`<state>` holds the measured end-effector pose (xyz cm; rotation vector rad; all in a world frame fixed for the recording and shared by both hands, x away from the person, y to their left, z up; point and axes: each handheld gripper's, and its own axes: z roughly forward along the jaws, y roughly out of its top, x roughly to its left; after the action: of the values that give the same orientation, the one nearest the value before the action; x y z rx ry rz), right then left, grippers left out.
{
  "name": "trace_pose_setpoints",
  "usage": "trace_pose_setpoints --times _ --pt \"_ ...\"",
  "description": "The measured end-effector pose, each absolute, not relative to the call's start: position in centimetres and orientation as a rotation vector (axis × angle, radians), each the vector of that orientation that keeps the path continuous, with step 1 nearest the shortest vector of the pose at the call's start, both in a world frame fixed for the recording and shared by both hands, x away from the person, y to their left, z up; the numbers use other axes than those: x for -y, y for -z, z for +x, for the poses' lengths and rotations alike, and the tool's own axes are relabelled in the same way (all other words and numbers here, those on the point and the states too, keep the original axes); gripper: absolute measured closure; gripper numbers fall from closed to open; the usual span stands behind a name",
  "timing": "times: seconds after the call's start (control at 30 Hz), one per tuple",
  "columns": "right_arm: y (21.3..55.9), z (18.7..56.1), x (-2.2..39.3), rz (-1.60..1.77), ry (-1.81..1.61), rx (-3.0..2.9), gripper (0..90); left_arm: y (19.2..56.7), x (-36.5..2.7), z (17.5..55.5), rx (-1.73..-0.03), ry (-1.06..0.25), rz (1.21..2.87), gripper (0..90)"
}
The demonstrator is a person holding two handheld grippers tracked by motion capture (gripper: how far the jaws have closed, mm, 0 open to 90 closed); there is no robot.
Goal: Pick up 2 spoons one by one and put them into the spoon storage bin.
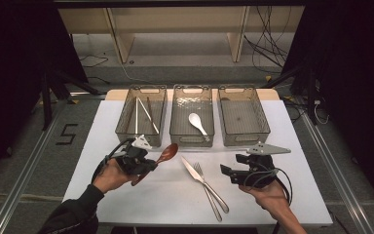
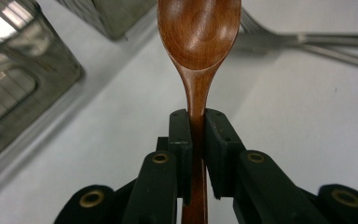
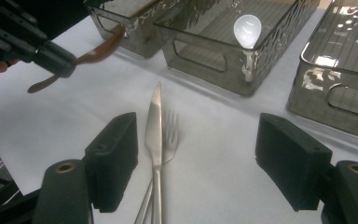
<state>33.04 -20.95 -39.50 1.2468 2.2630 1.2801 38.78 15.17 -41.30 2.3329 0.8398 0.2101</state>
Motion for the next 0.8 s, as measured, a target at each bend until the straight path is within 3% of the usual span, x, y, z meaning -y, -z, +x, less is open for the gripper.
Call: trace_pose_setpoints --times 0.33,0.8 --pt "39.3 32.9 21.1 1.232 -1.314 -2.240 29.2 39.4 -13.9 41.9 -0.892 -0.211 2.170 80.7" --pt "39.2 32.9 21.0 1.222 -1.326 -2.228 26.9 37.2 -11.9 45.7 -0.920 -0.251 2.073 80.7"
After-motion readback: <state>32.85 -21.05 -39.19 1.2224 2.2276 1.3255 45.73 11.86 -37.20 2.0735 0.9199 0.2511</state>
